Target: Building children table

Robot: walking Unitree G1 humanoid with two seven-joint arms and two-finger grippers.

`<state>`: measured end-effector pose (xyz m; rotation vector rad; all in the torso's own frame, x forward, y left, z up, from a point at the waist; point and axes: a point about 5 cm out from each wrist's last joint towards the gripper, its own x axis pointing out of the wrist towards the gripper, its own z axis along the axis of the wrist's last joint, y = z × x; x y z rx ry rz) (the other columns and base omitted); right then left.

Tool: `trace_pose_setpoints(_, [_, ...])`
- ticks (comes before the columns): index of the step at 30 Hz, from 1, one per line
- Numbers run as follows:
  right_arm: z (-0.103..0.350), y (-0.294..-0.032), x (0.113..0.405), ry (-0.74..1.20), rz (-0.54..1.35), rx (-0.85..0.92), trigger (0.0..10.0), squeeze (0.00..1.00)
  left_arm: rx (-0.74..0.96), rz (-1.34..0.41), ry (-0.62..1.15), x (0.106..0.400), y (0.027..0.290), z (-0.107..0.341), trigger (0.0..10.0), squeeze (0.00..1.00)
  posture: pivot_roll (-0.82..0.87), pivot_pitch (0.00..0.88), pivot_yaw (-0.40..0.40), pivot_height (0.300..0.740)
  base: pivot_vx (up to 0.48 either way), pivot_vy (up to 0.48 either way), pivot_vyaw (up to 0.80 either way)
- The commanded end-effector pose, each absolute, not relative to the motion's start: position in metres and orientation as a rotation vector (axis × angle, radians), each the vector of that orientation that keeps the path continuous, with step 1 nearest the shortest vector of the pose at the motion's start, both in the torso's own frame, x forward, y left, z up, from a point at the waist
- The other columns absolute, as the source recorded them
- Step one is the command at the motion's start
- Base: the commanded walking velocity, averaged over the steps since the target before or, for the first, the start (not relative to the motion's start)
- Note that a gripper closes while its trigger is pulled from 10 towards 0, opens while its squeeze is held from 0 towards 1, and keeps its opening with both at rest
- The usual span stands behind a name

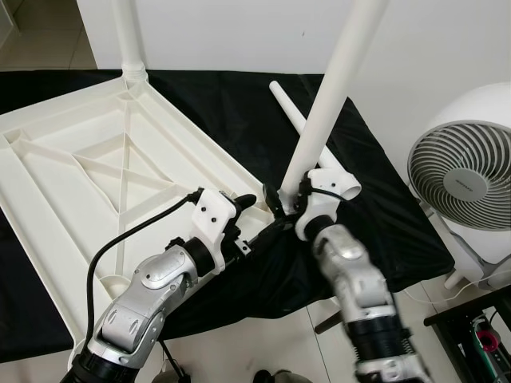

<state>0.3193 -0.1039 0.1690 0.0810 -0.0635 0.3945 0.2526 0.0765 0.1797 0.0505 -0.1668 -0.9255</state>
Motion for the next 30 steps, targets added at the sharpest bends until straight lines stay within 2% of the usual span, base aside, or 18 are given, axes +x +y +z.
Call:
trace_pose_setpoints(1, [0.165,-0.105,0.320,-0.044,0.455,0.077,10.0,0.00,0.058,-0.980,-0.162,0.248,0.073,0.178,10.0,0.00,0.09,0.110,-0.099,0.740,0.000,0.000,0.00])
trace_pose_setpoints(6, [0.170,-0.114,0.325,-0.074,0.549,0.032,10.0,0.00,0.061,-0.980,-0.162,0.248,0.074,0.178,10.0,0.00,0.10,0.107,-0.097,0.740,0.000,0.000,0.00])
trace_pose_setpoints(8, [0.171,-0.118,0.330,-0.083,0.640,-0.015,10.0,0.00,0.073,-0.982,-0.155,0.249,0.074,0.176,10.0,0.00,0.10,0.109,-0.092,0.740,0.000,0.000,0.00])
trace_pose_setpoints(15, [0.163,-0.118,0.337,-0.057,0.771,-0.081,10.0,0.00,0.090,-0.978,-0.132,0.248,0.075,0.171,10.0,0.00,0.11,0.114,-0.090,0.740,0.000,0.000,0.00])
trace_pose_setpoints(16, [0.162,-0.117,0.338,-0.052,0.790,-0.086,9.5,0.00,0.090,-0.977,-0.133,0.248,0.075,0.172,10.0,0.00,0.11,0.115,-0.093,0.740,0.000,0.000,0.00])
trace_pose_setpoints(17, [0.162,-0.117,0.338,-0.052,0.790,-0.086,9.5,0.00,0.090,-0.977,-0.133,0.248,0.075,0.172,10.0,0.00,0.11,0.115,-0.093,0.740,0.000,0.000,0.00])
trace_pose_setpoints(18, [0.161,-0.117,0.339,-0.050,0.800,-0.090,4.2,0.00,0.090,-0.977,-0.134,0.248,0.075,0.172,10.0,0.00,0.11,0.115,-0.093,0.740,0.000,0.000,0.00])
trace_pose_setpoints(19, [0.157,-0.119,0.340,-0.022,0.813,-0.076,0.0,0.00,0.091,-0.973,-0.135,0.248,0.075,0.173,10.0,0.00,0.12,0.114,-0.095,0.740,0.000,0.000,0.00])
trace_pose_setpoints(30, [0.149,-0.123,0.338,-0.034,0.902,-0.085,0.0,0.00,0.083,-0.956,-0.144,0.247,0.076,0.174,10.0,0.00,0.12,0.117,-0.105,0.740,0.000,0.000,0.00])
